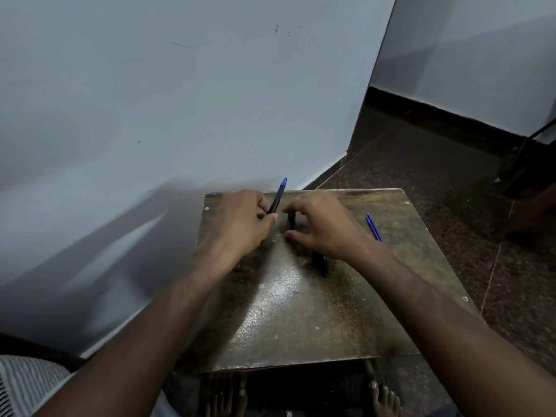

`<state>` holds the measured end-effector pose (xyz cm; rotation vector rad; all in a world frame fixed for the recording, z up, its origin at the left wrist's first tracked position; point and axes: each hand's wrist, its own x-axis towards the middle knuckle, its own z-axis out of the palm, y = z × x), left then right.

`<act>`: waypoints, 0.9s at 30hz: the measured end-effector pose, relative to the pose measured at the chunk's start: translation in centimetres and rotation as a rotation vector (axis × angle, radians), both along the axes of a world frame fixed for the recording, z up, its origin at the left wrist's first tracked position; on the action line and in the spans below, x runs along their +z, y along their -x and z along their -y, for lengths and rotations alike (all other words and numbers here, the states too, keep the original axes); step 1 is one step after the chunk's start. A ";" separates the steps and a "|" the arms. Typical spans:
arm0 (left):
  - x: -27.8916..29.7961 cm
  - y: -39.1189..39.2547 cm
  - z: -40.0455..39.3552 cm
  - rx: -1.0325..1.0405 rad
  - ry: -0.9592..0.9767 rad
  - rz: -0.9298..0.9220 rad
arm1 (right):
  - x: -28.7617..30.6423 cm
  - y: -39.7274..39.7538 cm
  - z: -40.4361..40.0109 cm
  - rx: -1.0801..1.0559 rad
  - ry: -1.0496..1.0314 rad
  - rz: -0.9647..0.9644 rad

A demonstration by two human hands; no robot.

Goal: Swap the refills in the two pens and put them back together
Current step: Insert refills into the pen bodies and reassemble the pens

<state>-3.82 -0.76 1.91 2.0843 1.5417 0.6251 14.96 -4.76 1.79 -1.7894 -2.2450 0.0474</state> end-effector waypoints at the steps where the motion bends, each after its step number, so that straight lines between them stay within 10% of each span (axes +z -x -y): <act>1: 0.1 0.0 0.1 -0.011 -0.002 -0.007 | 0.1 -0.2 0.1 -0.007 -0.023 -0.075; 11: 0.3 -1.5 1.4 -0.230 0.017 0.022 | 2.5 -4.0 1.0 -0.328 -0.124 -1.001; 27: 0.1 -1.9 1.4 -0.267 0.016 -0.006 | 2.8 -5.6 1.9 -0.168 0.025 -0.841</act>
